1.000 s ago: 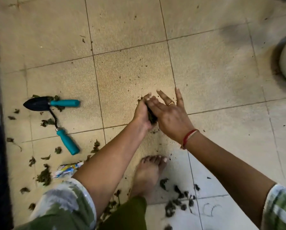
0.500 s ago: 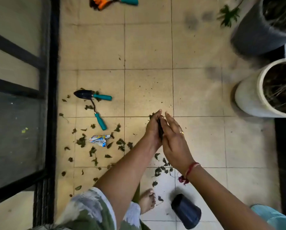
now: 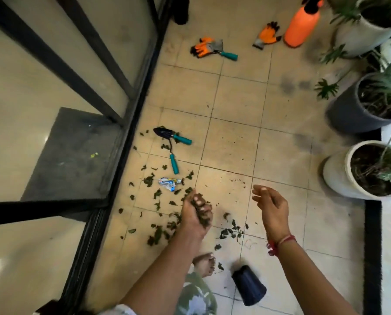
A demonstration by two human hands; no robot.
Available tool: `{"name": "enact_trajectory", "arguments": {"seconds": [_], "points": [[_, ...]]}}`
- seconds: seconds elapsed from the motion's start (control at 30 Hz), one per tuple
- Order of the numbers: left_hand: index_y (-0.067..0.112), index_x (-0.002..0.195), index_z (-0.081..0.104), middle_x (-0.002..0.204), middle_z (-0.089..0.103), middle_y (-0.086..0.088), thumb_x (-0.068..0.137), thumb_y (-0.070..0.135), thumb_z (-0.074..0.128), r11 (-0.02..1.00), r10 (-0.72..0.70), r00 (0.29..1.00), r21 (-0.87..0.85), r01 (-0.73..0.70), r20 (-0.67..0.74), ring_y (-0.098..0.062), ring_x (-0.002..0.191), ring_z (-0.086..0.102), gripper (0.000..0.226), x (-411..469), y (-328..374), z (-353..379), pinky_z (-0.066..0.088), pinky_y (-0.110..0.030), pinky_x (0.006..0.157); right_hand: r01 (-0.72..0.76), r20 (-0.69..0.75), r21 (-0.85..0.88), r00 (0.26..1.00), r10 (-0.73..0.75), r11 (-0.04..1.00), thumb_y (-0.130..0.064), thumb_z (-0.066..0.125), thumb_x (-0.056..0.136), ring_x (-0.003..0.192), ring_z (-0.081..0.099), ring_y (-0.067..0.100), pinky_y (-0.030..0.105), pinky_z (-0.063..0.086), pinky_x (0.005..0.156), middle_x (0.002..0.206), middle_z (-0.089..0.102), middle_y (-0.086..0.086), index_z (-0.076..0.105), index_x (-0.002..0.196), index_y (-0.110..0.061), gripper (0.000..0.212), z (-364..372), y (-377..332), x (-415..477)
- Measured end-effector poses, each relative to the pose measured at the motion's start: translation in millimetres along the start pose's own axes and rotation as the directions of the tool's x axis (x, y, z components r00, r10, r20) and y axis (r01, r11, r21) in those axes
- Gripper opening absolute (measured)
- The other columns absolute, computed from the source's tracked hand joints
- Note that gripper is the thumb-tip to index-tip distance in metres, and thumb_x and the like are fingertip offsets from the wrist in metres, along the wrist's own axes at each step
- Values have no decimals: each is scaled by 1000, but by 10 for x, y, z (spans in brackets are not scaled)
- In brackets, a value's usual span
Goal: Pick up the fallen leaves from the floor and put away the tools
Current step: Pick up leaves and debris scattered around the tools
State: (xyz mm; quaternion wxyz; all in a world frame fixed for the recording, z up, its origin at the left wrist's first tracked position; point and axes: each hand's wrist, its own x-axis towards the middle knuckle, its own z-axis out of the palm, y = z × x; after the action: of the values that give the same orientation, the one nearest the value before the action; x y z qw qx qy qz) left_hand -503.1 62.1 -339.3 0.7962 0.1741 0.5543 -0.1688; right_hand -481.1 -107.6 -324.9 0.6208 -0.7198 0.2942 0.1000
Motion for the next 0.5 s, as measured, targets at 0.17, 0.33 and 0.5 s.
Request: {"name": "enact_trajectory", "arguments": {"seconds": [0.17,0.33,0.5], "points": [[22,59,47,38,42,5,97,34,48,987,94,993,-123,-102,-69,-6,26,37,39,-156,353,-349,25,-12,25,-90,81,29,993,87,996,-11,43,99,85,62,19,13,48,63,92,67,7,66,101,-7,23,278,31,-167],[20,40,53,37,42,8,96,36,48,964,133,987,-221,-149,-85,-5,26,37,58,-90,533,-587,24,-11,26,-132,158,-31,978,135,991,-14,44,99,81,64,16,22,47,67,91,69,4,68,102,-7,25,615,148,-250],[21,56,50,43,45,8,95,35,51,941,88,991,-317,-116,-99,-5,29,37,41,25,581,-670,24,-11,28,-114,219,-41,968,120,993,-12,49,97,72,63,10,13,50,64,83,69,4,69,92,-7,21,936,170,-309]]}}
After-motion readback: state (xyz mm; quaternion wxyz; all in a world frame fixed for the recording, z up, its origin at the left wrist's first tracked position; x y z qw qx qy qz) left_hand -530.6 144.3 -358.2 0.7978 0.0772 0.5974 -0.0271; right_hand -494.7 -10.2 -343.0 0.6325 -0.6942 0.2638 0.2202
